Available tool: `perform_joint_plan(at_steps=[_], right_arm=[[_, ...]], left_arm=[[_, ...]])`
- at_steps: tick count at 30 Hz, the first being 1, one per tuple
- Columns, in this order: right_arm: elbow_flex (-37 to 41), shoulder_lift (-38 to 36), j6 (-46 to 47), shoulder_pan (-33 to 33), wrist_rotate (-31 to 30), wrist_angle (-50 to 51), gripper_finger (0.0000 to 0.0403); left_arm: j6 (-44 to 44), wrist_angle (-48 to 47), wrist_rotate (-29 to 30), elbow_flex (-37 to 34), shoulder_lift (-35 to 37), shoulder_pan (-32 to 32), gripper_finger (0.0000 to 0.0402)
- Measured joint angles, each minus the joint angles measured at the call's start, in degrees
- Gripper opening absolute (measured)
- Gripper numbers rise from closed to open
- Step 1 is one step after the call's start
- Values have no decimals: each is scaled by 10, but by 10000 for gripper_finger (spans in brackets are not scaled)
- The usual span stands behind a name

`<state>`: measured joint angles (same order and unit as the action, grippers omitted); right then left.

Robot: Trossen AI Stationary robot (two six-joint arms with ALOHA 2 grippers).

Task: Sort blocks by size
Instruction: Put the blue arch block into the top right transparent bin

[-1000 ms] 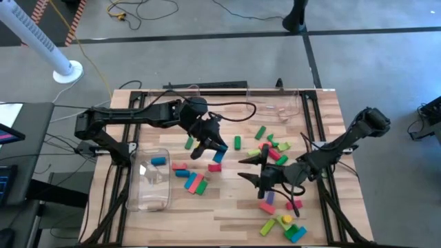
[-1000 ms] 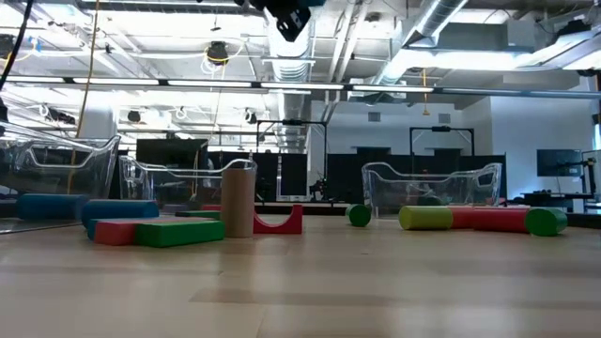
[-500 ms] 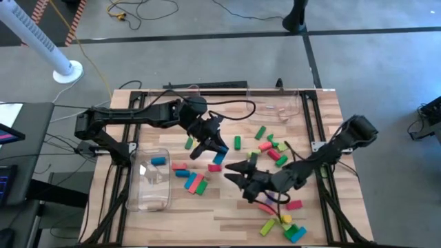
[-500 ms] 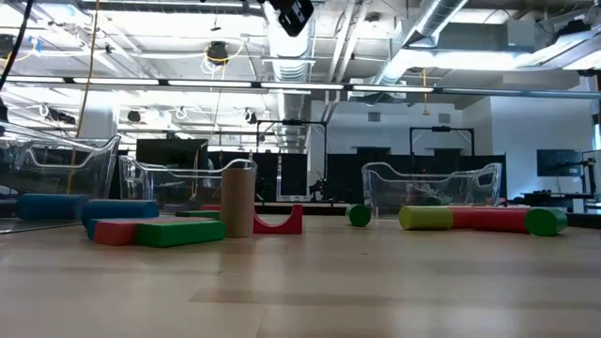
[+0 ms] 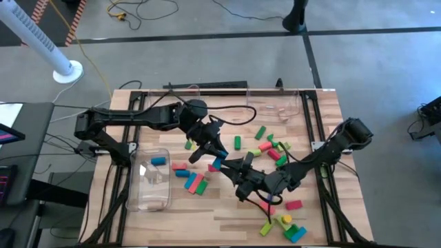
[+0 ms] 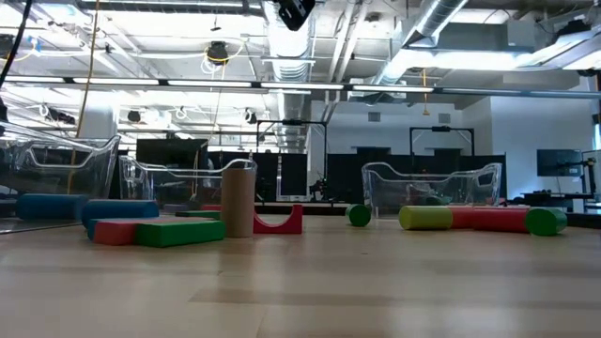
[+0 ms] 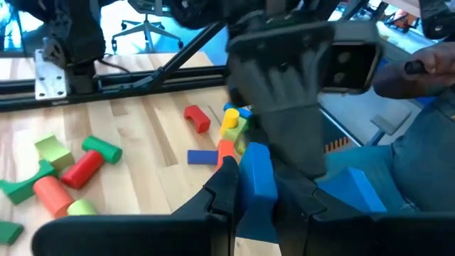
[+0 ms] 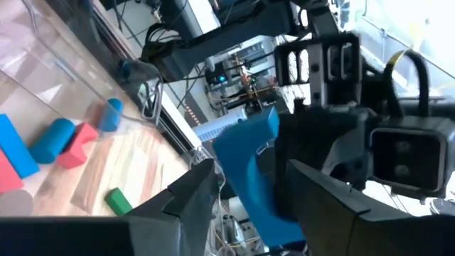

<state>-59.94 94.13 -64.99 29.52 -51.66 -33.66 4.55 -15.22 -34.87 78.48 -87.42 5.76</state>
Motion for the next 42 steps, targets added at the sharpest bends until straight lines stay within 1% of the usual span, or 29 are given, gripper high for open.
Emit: perform_joint_plan(at_steps=[6,17,29,37,42], right_arm=[[0,0,3,-9,7,5,182],[0,0,5,-10,9,5,158],[0,0,-1,-12,9,-18,107],[1,0,1,-13,12,-17,84],[1,0,7,-7,9,-15,70]], left_arm=[[-15,18,-9,0,0,-8,53],[-18,29,-9,0,0,-11,53],[-34,33,-10,0,0,-12,53],[-45,33,-12,0,-9,-14,53],[-46,36,-15,0,-16,-15,63]])
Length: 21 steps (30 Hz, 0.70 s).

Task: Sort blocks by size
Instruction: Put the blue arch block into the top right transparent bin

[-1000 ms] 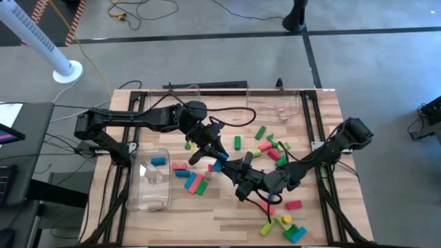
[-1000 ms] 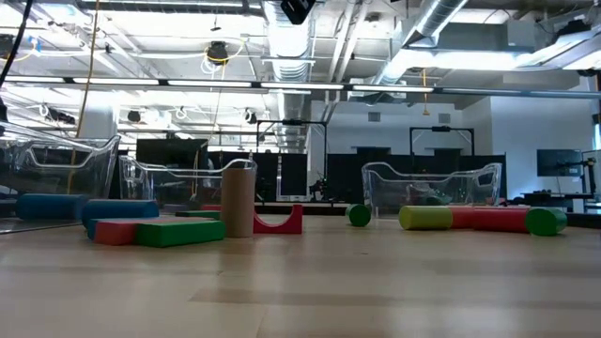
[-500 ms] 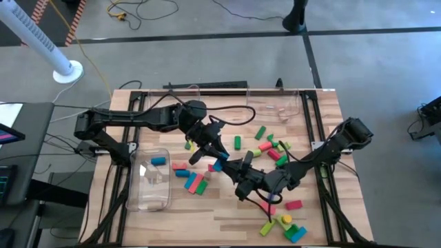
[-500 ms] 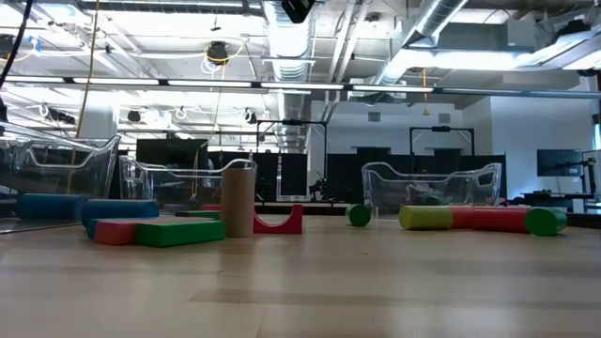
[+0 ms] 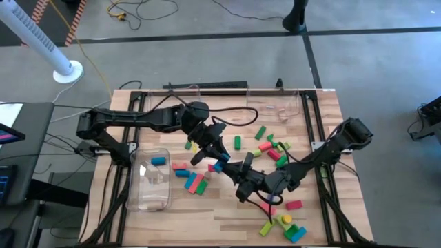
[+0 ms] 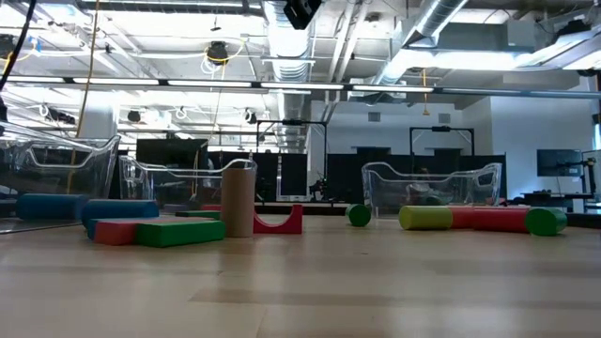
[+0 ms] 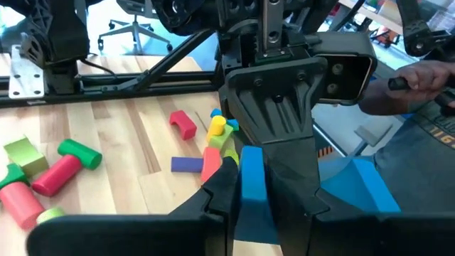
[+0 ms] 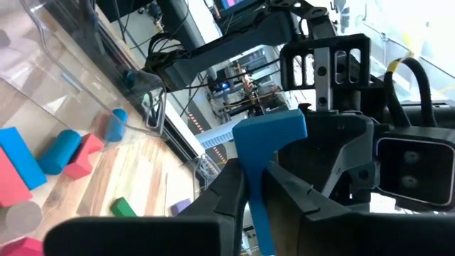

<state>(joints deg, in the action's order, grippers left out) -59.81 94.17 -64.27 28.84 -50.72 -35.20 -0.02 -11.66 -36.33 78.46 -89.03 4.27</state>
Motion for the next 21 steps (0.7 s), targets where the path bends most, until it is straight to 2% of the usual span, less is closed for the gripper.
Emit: perform_joint_plan(at_steps=[7,21], right_arm=[[0,0,15,4,-7,3,66],[-2,0,47,18,-32,23,65]], left_arm=[[3,3,5,0,-1,0,78],[11,-2,-5,0,2,0,81]])
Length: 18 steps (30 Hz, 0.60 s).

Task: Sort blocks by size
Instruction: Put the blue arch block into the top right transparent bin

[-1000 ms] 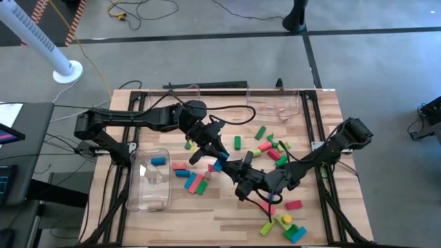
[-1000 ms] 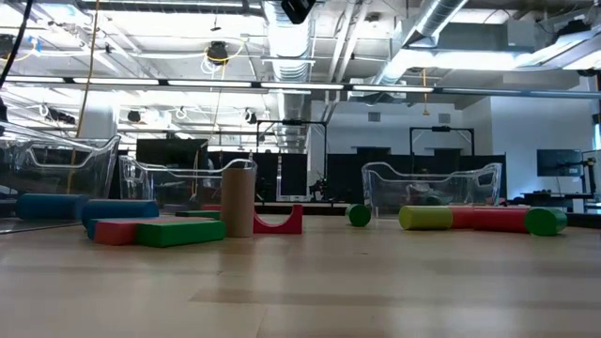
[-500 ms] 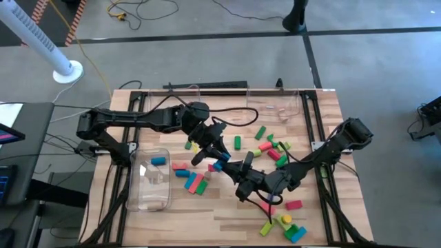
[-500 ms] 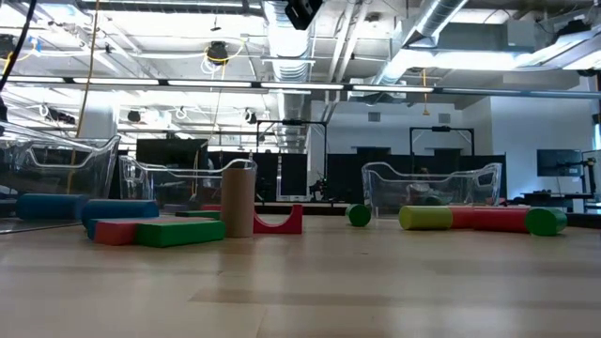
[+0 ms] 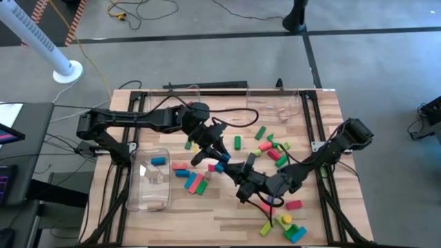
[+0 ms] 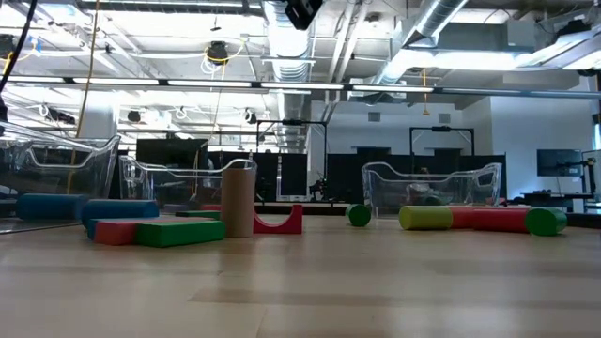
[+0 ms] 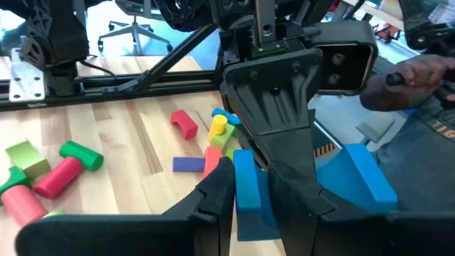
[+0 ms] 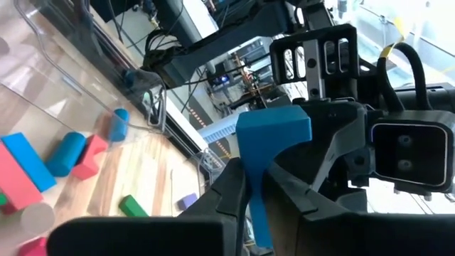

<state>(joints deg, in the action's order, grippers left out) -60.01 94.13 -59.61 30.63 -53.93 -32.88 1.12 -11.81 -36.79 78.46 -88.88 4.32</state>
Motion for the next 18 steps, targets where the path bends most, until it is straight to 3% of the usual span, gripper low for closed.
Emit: perform_joint_plan(at_steps=[11,18], right_arm=[[0,0,19,10,-3,20,65],[1,0,61,12,-7,61,65]], left_arm=[[2,5,-7,0,1,0,86],[1,13,-11,0,3,-1,158]])
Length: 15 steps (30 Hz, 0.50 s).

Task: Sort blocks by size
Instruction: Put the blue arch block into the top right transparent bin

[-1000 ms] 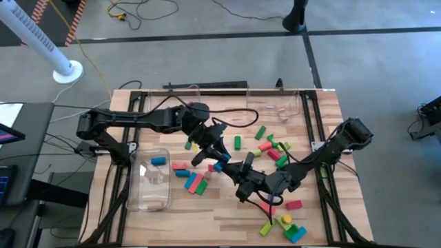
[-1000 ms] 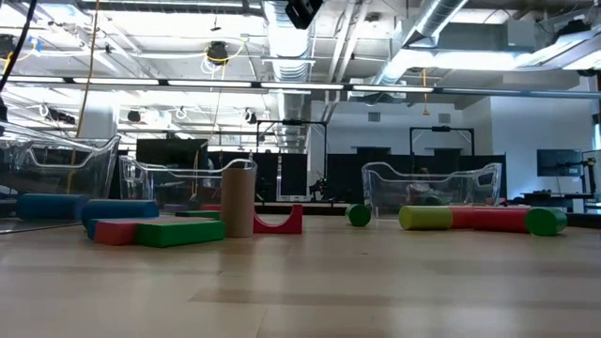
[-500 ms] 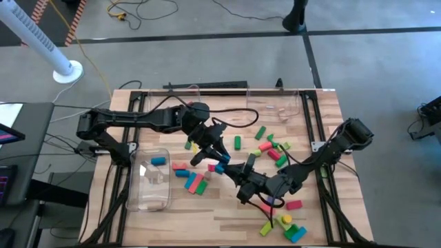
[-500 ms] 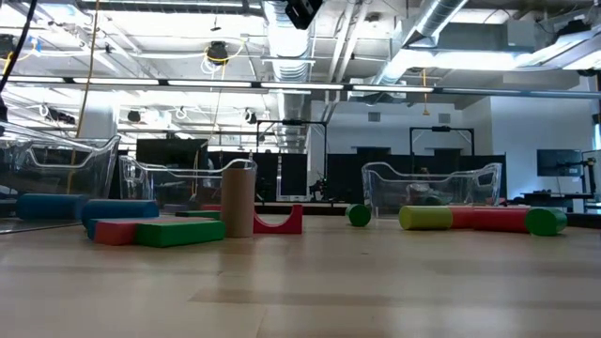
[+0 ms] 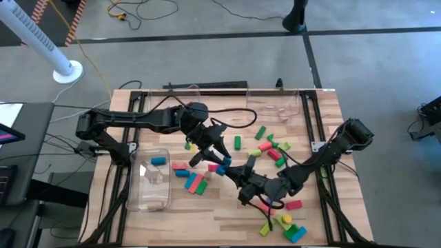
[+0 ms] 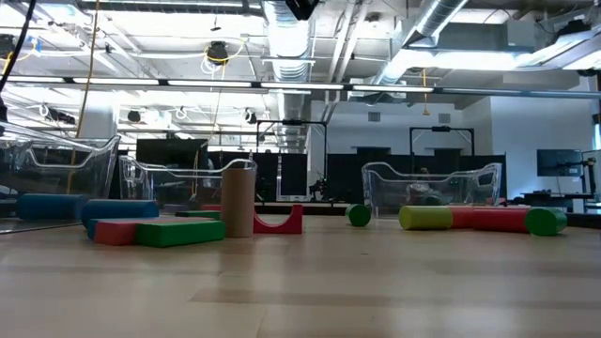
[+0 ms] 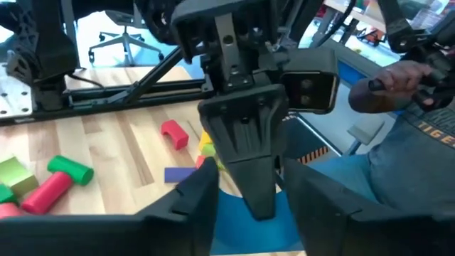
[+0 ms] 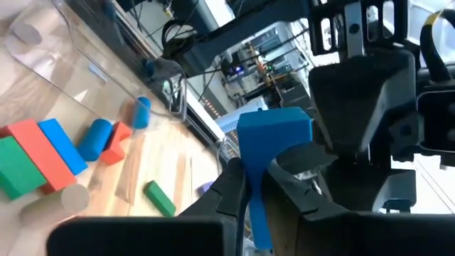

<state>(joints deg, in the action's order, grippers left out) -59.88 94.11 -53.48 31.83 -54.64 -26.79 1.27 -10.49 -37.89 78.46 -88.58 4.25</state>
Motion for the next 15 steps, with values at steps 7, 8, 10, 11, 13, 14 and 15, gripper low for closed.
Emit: perform_joint_plan(at_steps=[7,8,10,11,13,14,15], right_arm=[[0,0,23,5,-35,27,65],[0,0,27,5,-43,31,65],[0,0,41,5,-62,44,65],[0,-1,52,4,-72,53,65],[0,-4,85,2,-88,83,65],[0,-6,109,-2,-95,106,65],[0,-8,133,-6,-102,131,65]], left_arm=[[25,-27,9,0,15,11,202],[31,-40,17,0,22,14,203],[46,-73,39,0,37,20,203],[57,-91,58,0,46,22,203],[80,-142,101,0,67,24,202],[90,-166,120,0,78,24,202],[101,-193,137,0,88,24,201]])
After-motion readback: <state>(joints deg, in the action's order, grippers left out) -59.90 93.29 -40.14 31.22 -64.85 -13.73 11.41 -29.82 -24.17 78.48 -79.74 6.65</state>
